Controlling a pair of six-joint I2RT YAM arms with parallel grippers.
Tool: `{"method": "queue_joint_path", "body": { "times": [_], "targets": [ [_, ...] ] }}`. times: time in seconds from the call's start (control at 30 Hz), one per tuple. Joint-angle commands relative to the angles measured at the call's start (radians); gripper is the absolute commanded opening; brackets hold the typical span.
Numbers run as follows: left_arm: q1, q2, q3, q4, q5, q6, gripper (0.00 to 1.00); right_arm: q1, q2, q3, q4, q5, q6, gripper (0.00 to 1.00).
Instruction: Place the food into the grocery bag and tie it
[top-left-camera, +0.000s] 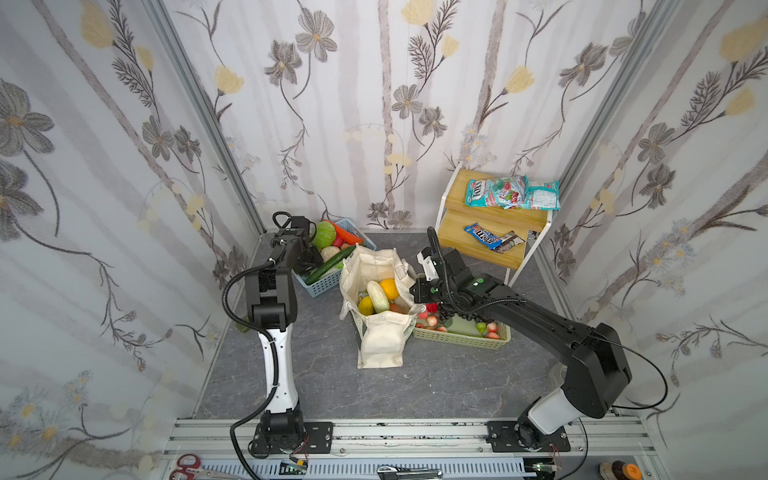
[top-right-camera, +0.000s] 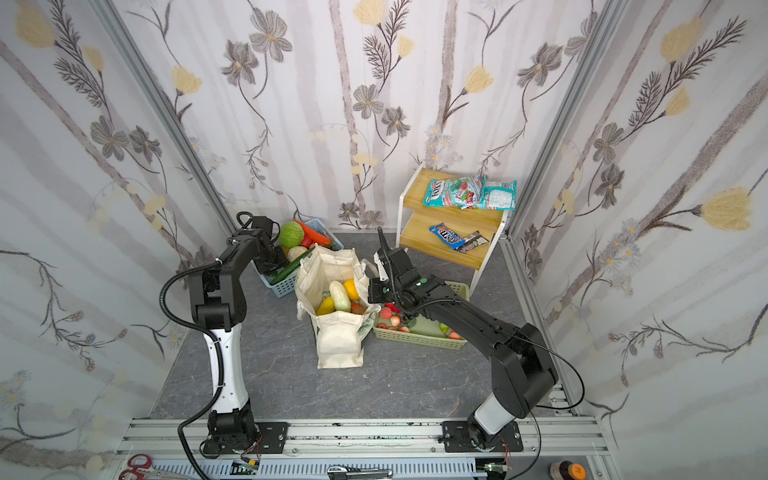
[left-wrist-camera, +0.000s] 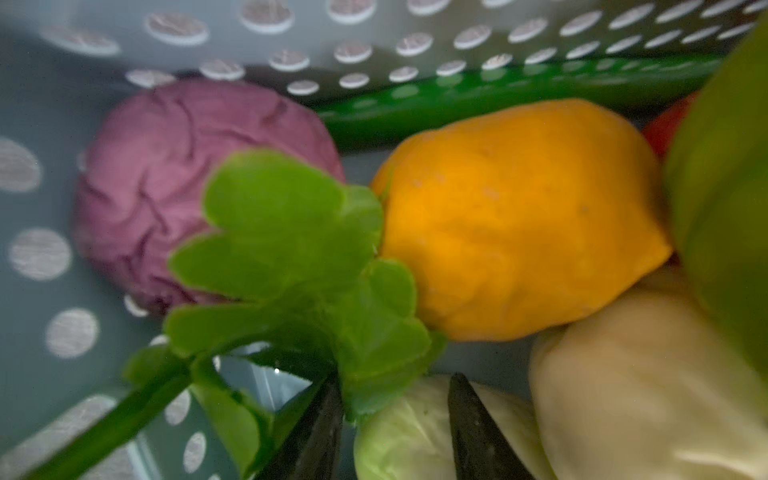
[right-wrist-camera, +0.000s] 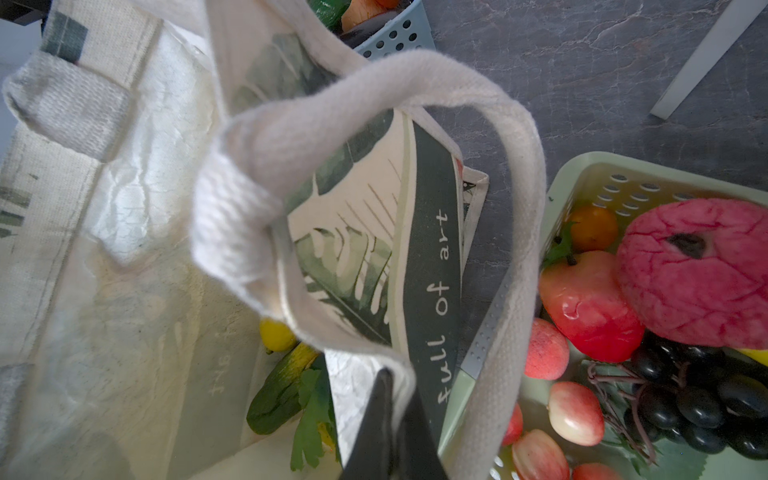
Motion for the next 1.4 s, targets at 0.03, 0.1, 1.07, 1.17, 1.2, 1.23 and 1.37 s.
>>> {"method": "queue_joint_path", "body": {
  "times": [0.03,0.1,1.07,1.17,1.2,1.23,1.37],
  "targets": [
    [-0.002,-0.032,-0.013,-0.008,0.08,-0.019,0.44,0.0,0.01,-0.006,-0.002,-0.008,-0.01,0.0],
    [-0.002,-0.046,-0.002,-0.017,0.088,-0.016,0.44,0.0,0.011,-0.006,0.0,-0.008,-0.012,0.0],
    [0.046,0.159,0.339,-0.046,-0.293,0.012,0.44,-0.003,0.026,-0.009,-0.004,-0.012,0.001,0.0],
    [0.045,0.171,0.339,-0.054,-0.265,0.0,0.55,-0.002,0.026,-0.008,-0.005,-0.01,0.0,0.0],
    [0.045,0.173,0.339,-0.058,-0.261,-0.004,0.58,-0.002,0.028,-0.008,-0.006,-0.009,0.0,0.0],
    [0.046,0.174,0.339,-0.062,-0.256,-0.006,0.6,-0.003,0.029,-0.007,-0.007,-0.008,0.001,0.0],
    [0.046,0.178,0.342,-0.088,-0.218,-0.001,0.67,-0.002,0.035,-0.003,-0.008,-0.012,-0.001,0.0]
  ]
}}
